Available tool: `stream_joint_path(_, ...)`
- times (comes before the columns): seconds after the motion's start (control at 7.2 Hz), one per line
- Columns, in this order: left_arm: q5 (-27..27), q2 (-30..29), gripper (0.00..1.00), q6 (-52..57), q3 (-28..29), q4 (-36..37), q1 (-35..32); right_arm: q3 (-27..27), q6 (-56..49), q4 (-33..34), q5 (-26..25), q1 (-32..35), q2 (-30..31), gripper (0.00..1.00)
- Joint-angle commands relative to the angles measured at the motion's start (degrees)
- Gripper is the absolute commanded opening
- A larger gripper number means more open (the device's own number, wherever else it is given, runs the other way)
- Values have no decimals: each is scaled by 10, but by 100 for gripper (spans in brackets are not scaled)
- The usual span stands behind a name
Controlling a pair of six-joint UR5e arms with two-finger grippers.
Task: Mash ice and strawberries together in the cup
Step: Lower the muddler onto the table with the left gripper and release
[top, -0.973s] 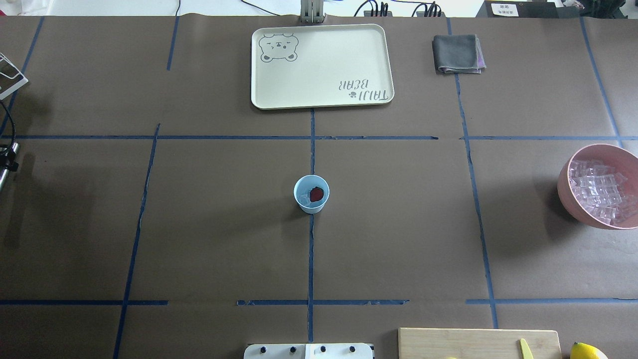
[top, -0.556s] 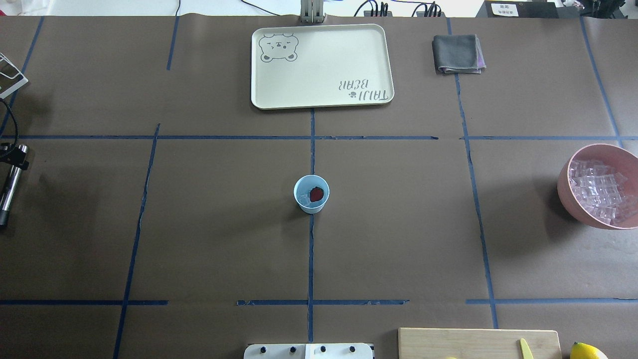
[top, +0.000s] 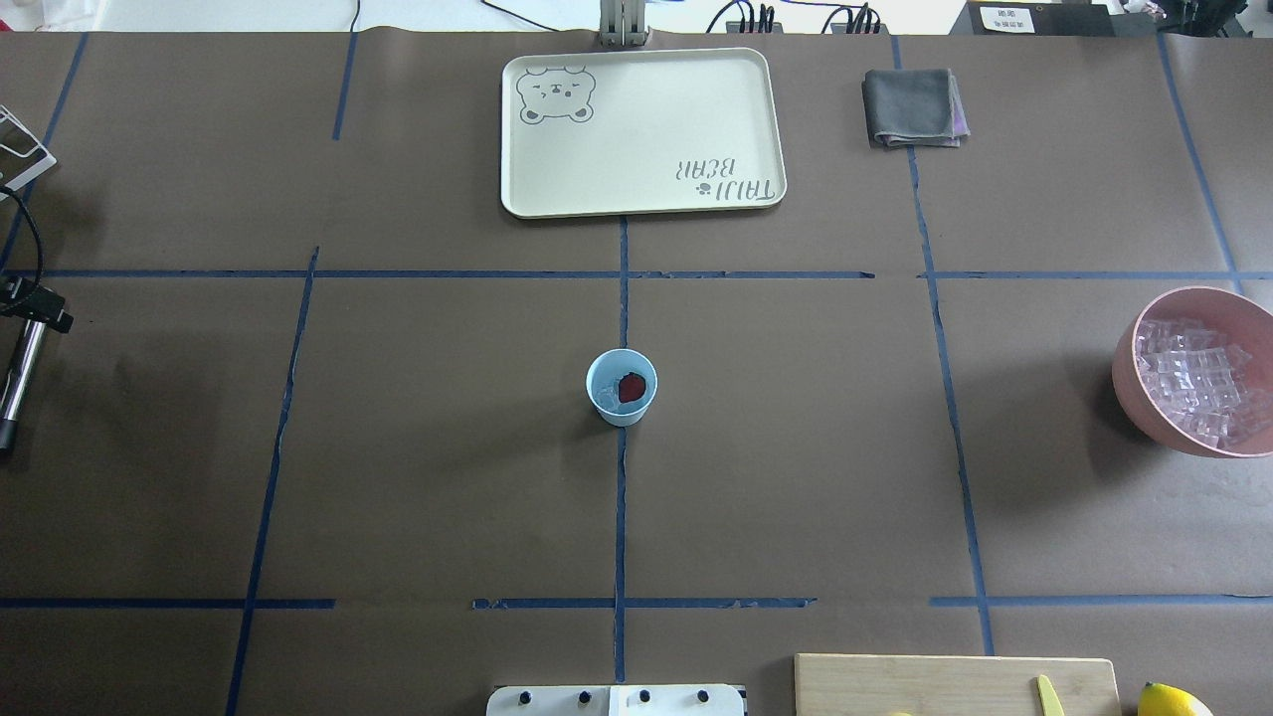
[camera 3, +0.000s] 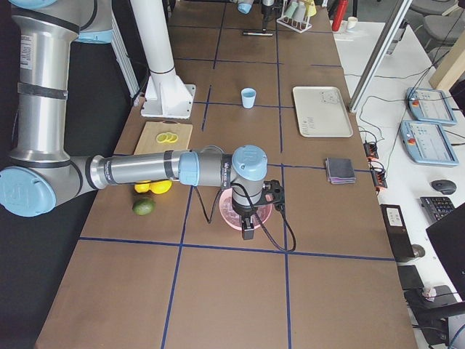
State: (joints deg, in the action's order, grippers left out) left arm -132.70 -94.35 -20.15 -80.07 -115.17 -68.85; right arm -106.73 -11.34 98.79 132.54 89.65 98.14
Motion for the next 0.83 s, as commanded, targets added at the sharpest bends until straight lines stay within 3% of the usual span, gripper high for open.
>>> stream_joint_path(0.0,-3,-3,100,151,-33,131,-74,-1,0,0,0,0,0,99)
stream_joint_path(0.14,1,-4,100,200,-57,179,-111,-1,0,0,0,0,0,99)
stream_joint_path(0.69,-27,7,100,216,-60,208,-194,-1,0,0,0,0,0,99)
